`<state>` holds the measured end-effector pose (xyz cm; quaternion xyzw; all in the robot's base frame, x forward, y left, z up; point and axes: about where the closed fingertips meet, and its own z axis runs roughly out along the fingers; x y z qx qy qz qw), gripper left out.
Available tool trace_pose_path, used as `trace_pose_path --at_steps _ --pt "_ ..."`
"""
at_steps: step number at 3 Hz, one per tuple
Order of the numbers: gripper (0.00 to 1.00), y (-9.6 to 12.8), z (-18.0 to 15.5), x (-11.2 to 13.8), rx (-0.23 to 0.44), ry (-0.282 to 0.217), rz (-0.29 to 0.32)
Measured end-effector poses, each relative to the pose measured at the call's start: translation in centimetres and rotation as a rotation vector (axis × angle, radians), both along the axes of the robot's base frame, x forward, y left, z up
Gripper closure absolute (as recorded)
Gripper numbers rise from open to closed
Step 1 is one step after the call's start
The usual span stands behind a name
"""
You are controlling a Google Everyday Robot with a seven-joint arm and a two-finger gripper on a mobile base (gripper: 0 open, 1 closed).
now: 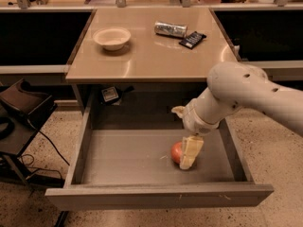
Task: Pick apple from top drawer and place on counter
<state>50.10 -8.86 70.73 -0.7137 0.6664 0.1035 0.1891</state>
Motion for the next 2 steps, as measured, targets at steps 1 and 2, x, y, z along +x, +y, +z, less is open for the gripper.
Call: trace_pose_path --at_steps 1,2 --pt "0.00 2.5 -2.6 0.0 0.043 0.004 0.044" --pt "0.00 3.9 -4.5 1.1 0.069 0.016 0.041"
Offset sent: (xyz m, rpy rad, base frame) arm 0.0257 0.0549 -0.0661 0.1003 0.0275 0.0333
